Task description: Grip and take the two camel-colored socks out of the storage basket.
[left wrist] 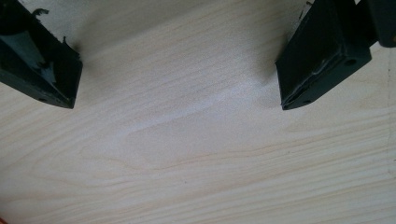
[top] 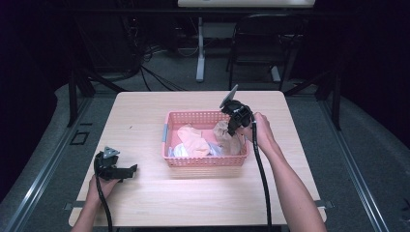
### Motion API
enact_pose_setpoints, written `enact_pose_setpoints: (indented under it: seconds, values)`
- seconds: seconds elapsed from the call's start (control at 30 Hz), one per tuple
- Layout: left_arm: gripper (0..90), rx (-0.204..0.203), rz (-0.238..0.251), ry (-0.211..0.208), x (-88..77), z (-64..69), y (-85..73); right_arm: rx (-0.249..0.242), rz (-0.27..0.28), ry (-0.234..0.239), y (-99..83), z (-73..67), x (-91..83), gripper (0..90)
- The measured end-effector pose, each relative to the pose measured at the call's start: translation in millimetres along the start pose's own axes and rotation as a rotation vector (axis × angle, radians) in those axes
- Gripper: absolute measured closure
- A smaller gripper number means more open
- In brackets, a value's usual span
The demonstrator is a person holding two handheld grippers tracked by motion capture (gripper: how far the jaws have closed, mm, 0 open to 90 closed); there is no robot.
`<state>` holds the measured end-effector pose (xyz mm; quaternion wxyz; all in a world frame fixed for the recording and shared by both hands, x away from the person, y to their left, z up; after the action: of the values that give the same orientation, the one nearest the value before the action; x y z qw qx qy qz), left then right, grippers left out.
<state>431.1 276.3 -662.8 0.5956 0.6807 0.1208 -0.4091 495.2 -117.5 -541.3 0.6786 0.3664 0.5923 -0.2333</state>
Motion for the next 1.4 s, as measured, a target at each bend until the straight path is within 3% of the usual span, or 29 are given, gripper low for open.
enact_pose_setpoints:
  seconds: [0.6,0.9,1.1,1.4]
  values:
    - [0.0,0.000,0.000,0.000,0.0,0.0,0.0,-0.016,0.087,-0.016,10.9,-4.0,-59.9,82.9]
    - [0.0,0.000,0.000,0.000,0.0,0.0,0.0,-0.025,0.101,-0.022,10.1,-5.6,-76.1,82.9]
    - [0.0,0.000,0.000,0.000,0.0,0.0,0.0,-0.009,0.118,-0.026,4.8,0.6,-84.8,82.9]
    - [0.0,0.000,0.000,0.000,0.0,0.0,0.0,0.031,0.139,-0.046,-17.9,23.1,-105.1,82.8]
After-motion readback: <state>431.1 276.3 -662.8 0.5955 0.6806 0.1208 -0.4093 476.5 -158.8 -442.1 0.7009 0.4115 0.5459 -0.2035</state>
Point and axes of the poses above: each handheld gripper's, and its own axes: x roughly forward along the jaws, y roughly out of its top, z roughly to its right, the point moved 10 cm from there along x, roughly forward along the jaws, and after that the axes turned 3 degrees about -y, right-handed, at the moved point
